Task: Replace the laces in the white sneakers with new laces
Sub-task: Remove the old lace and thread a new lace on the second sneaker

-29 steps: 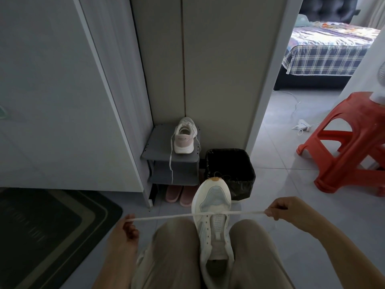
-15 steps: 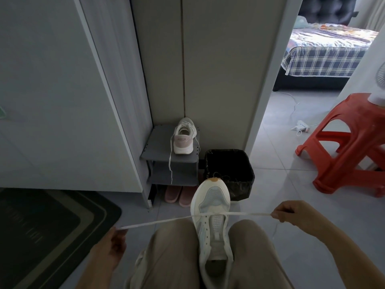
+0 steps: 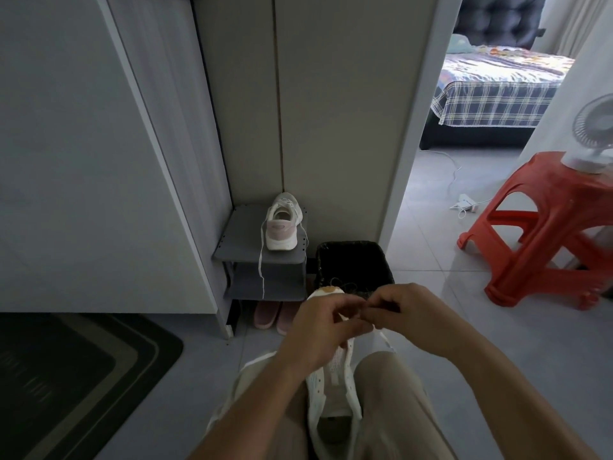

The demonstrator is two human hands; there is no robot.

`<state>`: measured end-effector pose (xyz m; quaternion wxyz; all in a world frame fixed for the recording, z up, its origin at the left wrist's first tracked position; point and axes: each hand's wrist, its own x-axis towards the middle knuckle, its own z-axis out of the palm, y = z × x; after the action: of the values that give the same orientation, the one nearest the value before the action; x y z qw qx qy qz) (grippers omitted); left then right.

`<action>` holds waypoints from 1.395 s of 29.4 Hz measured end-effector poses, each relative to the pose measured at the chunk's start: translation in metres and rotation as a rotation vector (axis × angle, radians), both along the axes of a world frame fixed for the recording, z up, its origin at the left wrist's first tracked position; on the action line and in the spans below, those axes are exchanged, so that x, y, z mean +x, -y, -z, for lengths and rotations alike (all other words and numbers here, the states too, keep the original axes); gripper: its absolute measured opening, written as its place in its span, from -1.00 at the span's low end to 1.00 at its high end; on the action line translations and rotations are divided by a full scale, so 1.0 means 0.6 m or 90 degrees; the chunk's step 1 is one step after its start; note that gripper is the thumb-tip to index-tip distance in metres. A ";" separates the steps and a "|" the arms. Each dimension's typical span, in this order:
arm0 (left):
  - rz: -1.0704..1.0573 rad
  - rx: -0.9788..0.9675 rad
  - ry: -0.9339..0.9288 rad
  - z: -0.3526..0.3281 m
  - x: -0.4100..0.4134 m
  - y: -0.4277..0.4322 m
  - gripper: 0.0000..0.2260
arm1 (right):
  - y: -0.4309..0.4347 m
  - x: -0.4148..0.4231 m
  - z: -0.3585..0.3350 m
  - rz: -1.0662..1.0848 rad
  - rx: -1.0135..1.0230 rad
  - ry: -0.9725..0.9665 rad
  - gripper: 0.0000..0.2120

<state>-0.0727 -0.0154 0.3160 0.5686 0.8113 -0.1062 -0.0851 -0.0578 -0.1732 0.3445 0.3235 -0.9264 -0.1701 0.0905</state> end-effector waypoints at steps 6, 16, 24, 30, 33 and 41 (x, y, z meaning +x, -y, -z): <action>-0.035 -0.101 -0.096 -0.008 0.005 -0.065 -0.94 | 0.031 -0.007 -0.001 0.012 0.032 -0.051 -0.89; -0.122 0.088 -0.144 0.073 -0.018 -0.189 -0.91 | 0.071 -0.022 0.022 0.035 -0.004 -0.116 -0.89; 0.042 0.035 0.023 -0.001 -0.033 -0.021 -0.79 | -0.019 -0.026 0.005 -0.021 0.019 -0.033 -0.86; 0.019 0.052 0.000 -0.031 -0.028 -0.077 -0.92 | -0.005 -0.017 0.003 0.010 0.091 -0.171 -0.85; -0.040 0.068 0.018 -0.039 -0.032 -0.122 -0.91 | 0.001 -0.023 0.007 -0.036 0.041 -0.209 -0.83; 0.026 0.155 0.071 -0.052 -0.027 -0.123 -0.85 | -0.079 -0.028 0.006 -0.098 0.216 -0.136 -0.93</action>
<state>-0.0891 0.0585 0.3472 0.4576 0.8753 -0.1430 -0.0633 -0.0744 -0.1259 0.3408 0.4834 -0.8280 -0.2176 0.1829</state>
